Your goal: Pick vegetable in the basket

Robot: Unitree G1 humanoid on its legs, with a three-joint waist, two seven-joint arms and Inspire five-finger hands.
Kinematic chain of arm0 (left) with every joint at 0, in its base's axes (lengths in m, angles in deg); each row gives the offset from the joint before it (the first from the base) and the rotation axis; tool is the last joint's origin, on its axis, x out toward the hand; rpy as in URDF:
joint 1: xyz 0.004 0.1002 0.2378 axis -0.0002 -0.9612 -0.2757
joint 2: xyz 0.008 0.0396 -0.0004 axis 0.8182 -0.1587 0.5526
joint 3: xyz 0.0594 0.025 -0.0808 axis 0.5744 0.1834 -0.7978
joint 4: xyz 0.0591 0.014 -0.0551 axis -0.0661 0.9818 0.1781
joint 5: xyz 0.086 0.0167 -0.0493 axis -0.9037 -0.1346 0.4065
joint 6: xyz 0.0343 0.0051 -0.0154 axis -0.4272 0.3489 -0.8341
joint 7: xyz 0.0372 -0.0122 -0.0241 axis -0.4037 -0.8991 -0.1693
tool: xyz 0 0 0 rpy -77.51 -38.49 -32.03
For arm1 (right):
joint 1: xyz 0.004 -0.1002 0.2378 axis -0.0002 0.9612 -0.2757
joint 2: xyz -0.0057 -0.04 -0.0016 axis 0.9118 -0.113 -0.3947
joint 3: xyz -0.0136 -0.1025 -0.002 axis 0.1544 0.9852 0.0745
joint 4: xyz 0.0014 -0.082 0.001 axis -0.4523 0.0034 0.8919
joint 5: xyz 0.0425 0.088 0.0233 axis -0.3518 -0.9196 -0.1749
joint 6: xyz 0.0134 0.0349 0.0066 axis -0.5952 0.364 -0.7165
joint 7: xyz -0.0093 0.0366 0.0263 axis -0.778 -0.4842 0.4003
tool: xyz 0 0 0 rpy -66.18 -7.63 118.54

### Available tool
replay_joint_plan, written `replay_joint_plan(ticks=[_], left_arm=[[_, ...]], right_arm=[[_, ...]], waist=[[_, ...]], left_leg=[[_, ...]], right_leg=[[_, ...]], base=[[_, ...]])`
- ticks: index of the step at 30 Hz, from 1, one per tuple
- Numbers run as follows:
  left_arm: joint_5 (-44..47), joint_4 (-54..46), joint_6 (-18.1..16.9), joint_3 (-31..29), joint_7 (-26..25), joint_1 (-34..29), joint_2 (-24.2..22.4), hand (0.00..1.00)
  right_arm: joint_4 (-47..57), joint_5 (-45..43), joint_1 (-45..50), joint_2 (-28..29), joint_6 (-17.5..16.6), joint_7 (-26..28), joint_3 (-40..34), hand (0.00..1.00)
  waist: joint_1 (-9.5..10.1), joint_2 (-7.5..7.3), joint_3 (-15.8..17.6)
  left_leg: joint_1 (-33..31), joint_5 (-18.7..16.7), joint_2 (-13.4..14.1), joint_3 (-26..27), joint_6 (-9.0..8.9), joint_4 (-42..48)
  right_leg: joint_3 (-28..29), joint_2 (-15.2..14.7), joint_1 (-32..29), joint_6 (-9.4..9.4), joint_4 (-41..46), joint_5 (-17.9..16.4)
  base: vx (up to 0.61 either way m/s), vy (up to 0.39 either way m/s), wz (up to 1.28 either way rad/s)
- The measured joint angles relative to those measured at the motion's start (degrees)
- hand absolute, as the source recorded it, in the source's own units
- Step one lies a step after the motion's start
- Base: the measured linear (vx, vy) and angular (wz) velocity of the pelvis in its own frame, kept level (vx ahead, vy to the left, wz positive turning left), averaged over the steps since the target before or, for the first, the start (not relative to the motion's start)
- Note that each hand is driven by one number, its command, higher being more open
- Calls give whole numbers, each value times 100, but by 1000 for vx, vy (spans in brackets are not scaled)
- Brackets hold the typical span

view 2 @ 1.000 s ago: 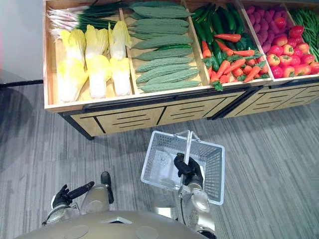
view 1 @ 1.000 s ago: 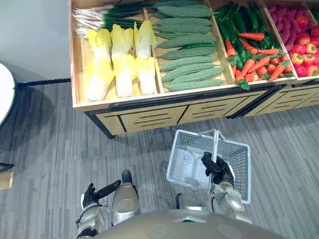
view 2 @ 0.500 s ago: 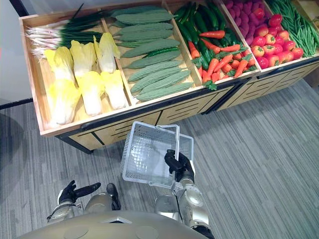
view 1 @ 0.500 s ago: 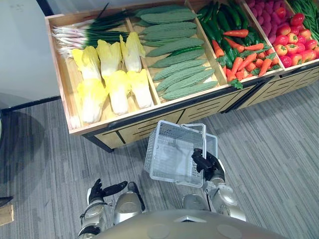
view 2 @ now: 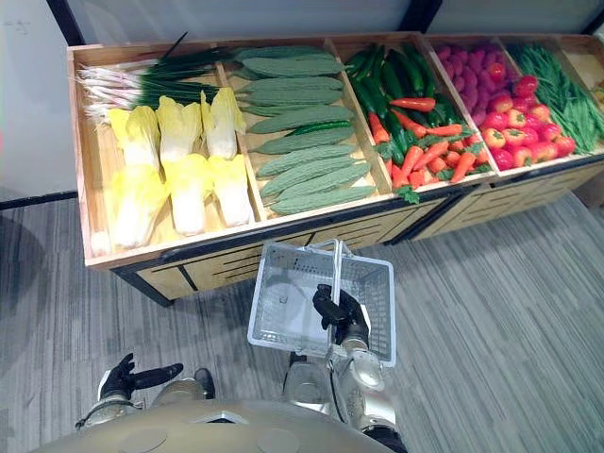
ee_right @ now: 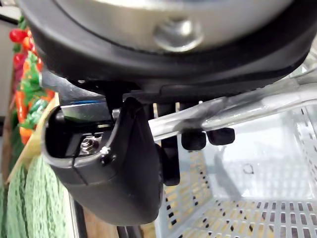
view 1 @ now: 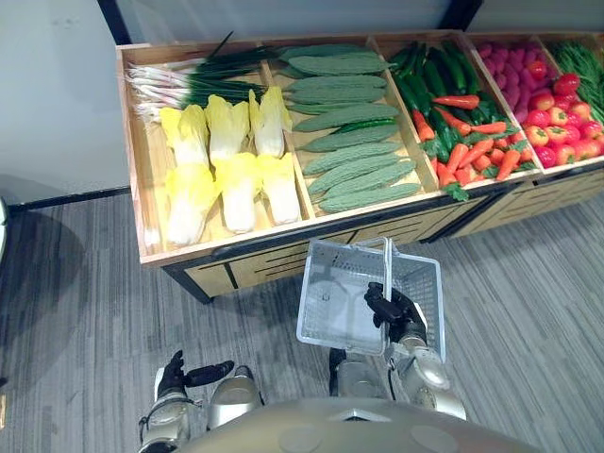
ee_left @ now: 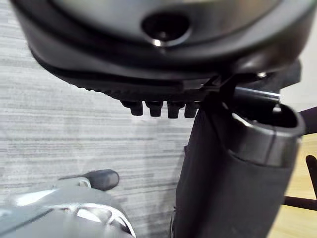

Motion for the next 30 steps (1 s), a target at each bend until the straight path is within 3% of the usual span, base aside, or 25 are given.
replay_joint_plan(ticks=[2,4,7,11,22,30], left_arm=[[50,25,1,-106,-2,-21,-167,100],[115,50,3,-213,-3,-65,-223,100],[232,49,7,-295,3,-71,-200,100],[502,49,10,-347,-6,-67,-181,100],[1220,48,8,-1526,-295,-66,-199,100],[1586,-101,-30,-2390,-479,-45,-82,100]], right_arm=[[-5,2,4,-88,1,0,-31,0],[-36,2,25,-87,6,-1,-40,0],[-49,1,90,-82,5,-1,-39,0],[-71,2,85,-76,4,-7,-29,0],[-399,142,98,-73,6,-116,-118,0],[-513,683,-55,-107,7,-350,-1482,0]], waist=[[-5,234,-11],[9,270,-15],[16,191,-38],[16,110,-94],[5,172,-134],[-7,212,-193]], left_leg=[[52,121,188,-130,-176,-236],[209,184,282,-155,-269,-411],[334,204,354,-234,-305,-489],[326,203,240,-271,-295,-491],[321,249,110,-465,-208,-533],[348,272,50,-486,-175,-580]], right_leg=[[-166,223,118,-76,-210,41],[-233,371,244,-112,-254,19],[-311,465,449,-116,-389,18],[-324,371,550,-175,-589,70],[-501,288,713,-152,-767,142],[-515,238,731,-129,-784,161]], base=[[95,-186,20],[104,-160,10],[58,-77,11],[4,15,6],[-20,8,9],[-2,3,1]])
